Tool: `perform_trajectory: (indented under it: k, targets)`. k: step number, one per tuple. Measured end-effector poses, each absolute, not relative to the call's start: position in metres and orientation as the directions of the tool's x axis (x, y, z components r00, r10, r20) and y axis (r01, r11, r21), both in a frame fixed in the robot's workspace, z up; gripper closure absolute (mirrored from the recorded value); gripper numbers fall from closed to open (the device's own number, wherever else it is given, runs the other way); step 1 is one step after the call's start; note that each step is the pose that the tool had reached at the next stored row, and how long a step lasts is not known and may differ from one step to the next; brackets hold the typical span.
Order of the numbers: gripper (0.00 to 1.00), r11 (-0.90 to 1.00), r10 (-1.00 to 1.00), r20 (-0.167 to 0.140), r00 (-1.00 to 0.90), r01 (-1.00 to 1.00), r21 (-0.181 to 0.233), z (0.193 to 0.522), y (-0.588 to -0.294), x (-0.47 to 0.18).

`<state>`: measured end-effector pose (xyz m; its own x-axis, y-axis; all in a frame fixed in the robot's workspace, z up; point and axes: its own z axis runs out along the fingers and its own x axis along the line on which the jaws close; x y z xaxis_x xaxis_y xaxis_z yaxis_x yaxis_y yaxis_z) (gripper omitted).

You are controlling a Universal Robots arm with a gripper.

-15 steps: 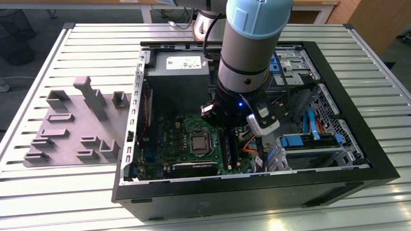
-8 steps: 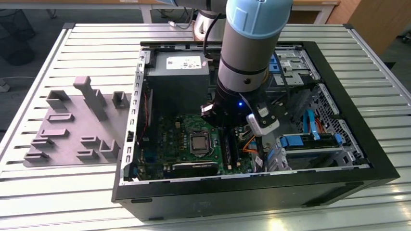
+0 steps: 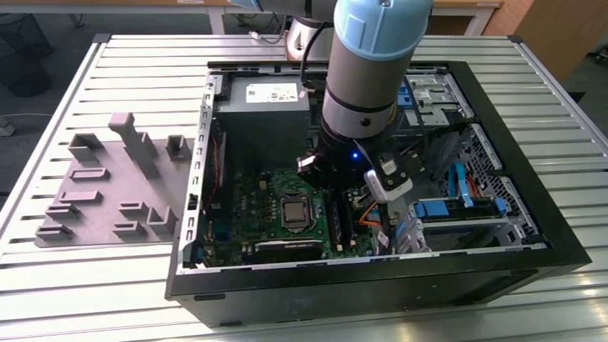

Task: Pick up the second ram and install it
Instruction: 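Insert the second ram into the second slot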

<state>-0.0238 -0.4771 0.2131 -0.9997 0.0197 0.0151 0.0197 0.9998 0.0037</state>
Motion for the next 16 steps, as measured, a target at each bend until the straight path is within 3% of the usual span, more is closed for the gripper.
perform_trajectory:
  k: [16]
  targets:
    - [0.86, 1.000, 0.021, 0.015, -1.000, 0.021, 0.004, 0.2113, -0.4771, -0.0237]
